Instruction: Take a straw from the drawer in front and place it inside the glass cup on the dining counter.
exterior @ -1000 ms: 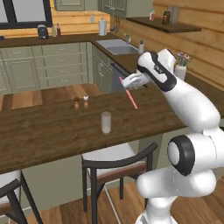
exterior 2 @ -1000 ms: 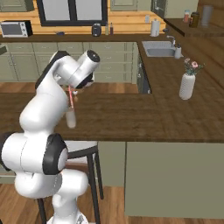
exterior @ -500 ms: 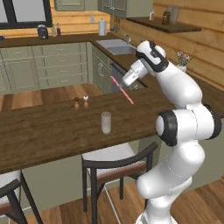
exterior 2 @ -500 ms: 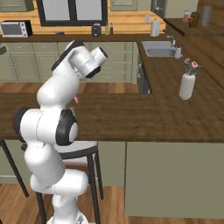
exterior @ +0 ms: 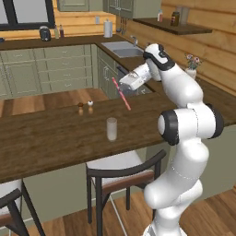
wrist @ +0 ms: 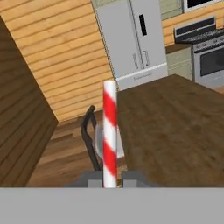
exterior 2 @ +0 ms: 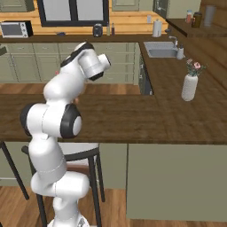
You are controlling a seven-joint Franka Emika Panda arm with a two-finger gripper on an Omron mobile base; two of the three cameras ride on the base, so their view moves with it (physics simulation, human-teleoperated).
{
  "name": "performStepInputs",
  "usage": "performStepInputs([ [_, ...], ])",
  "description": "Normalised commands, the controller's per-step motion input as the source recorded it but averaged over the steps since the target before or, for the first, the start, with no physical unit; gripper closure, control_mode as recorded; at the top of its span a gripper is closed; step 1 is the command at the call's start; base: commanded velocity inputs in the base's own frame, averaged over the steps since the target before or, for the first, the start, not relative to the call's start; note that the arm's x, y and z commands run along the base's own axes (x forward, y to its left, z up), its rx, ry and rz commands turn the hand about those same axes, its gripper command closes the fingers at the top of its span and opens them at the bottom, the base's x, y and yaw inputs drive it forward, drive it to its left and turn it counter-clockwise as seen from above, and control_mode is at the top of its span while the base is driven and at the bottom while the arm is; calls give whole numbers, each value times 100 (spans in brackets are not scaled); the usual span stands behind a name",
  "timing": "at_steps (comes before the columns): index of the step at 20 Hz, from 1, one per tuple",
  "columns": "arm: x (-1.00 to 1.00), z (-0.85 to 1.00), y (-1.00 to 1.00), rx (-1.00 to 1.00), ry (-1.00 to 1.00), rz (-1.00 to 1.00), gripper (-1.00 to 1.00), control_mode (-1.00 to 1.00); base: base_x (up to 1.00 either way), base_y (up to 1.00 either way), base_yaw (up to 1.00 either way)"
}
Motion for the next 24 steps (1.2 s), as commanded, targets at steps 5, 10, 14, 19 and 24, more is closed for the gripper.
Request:
performStepInputs([
  [5, 0, -20, 8, 26, -8, 13, 100, -100, 0, 0, 0],
  [10, 10, -24, 1, 21, -7, 10, 100, -100, 0, 0, 0],
  [14, 7, -21, 0, 10, -12, 9, 100, -100, 0, 0, 0],
  [19, 1, -13, 1, 2, -8, 5, 100, -100, 0, 0, 0],
  [24, 13, -6, 9, 3, -3, 3, 100, -100, 0, 0, 0],
])
